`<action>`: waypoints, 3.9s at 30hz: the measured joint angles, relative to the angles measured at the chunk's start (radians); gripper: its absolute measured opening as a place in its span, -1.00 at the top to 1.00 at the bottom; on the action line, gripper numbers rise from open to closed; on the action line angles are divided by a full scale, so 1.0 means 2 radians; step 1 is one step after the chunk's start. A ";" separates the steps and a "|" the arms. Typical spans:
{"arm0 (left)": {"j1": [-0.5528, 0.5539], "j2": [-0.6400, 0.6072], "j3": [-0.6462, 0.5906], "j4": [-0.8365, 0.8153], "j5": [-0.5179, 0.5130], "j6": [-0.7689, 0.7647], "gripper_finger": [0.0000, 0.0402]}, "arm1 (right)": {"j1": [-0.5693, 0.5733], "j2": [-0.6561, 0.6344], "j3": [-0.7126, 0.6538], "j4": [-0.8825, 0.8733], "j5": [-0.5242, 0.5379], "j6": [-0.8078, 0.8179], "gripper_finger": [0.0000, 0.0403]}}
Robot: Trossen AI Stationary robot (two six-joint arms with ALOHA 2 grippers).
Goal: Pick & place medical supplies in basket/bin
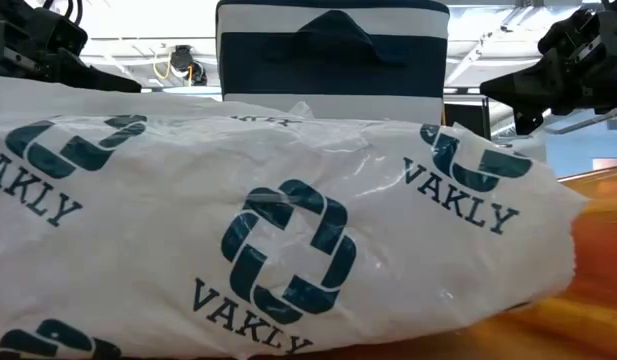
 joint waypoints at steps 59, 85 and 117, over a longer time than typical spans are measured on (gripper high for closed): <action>0.000 0.000 0.000 0.024 -0.017 -0.037 0.82 | 0.000 0.000 0.000 0.009 0.002 -0.068 1.00; 0.000 0.000 0.000 0.035 -0.127 -0.051 0.83 | 0.033 0.080 0.108 0.083 -0.052 -0.138 0.72; 0.000 0.000 0.000 0.029 -0.174 -0.051 0.83 | 0.323 0.687 0.493 -0.267 0.090 -0.350 -0.21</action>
